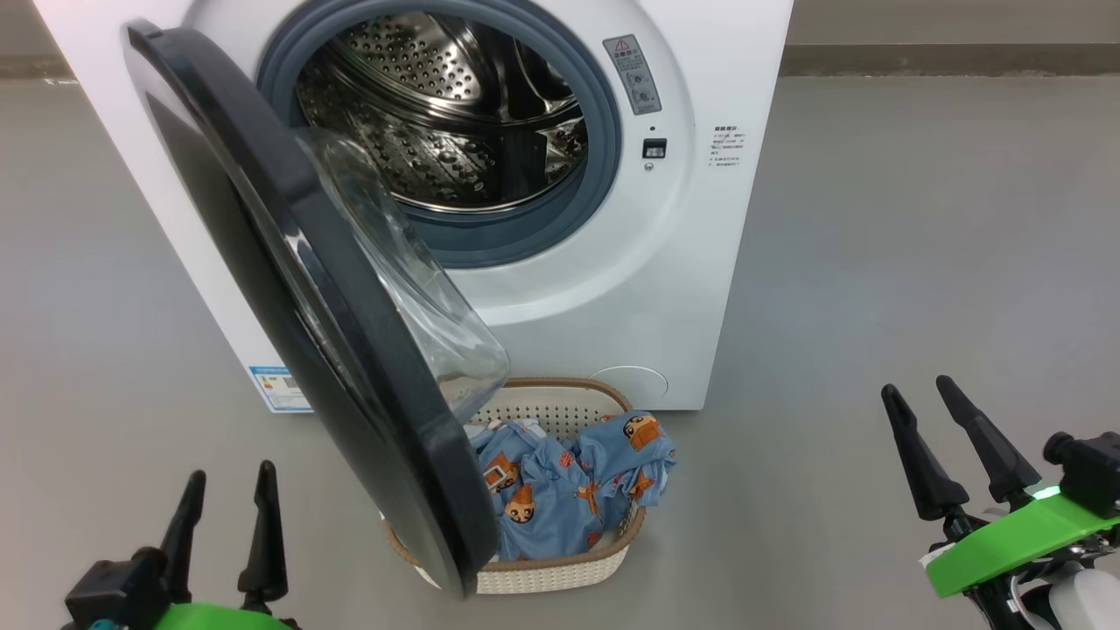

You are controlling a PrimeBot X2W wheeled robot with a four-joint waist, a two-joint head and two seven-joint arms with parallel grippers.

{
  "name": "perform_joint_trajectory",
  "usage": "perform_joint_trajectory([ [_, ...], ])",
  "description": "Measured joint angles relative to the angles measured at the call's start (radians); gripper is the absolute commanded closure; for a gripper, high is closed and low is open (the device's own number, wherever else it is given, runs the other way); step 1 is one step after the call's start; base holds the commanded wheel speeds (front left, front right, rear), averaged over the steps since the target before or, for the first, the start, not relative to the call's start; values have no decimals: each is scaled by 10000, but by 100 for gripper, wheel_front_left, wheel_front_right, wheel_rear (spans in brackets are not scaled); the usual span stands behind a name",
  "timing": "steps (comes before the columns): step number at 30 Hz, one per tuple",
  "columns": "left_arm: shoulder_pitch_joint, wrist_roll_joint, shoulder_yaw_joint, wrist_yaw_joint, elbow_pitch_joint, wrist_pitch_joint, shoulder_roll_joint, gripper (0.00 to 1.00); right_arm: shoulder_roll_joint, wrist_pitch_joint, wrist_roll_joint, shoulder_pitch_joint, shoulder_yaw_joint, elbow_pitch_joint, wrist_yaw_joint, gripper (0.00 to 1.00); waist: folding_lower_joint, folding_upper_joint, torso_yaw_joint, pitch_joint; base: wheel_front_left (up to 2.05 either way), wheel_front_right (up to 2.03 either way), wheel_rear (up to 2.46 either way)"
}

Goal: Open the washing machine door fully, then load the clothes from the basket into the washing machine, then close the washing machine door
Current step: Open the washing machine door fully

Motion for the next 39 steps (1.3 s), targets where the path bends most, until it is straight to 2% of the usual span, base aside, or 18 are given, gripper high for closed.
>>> perform_joint_trajectory([
  [5, 74, 2, -6, 0, -21, 0, -56, 0, 307, -4, -1442, 41, -378, -140, 0, 0, 0, 1, -2, 17, 0, 0, 0],
  [8, 74, 2, -25, 0, -29, 0, -58, 0, 522, -12, -1902, 365, -587, -230, 0, 0, 0, 0, 31, 32, 0, 0, 0],
  [18, 73, 73, 35, 0, -33, 0, -69, 0, 840, -12, -2167, 565, -773, -238, 0, 0, 0, 0, 50, 42, 0, 0, 0],
  [39, 66, 75, -31, 0, 19, 0, -71, 0, 930, -12, -2403, 564, -957, -240, 0, 0, 0, 0, 161, 47, 0, 0, 0],
])
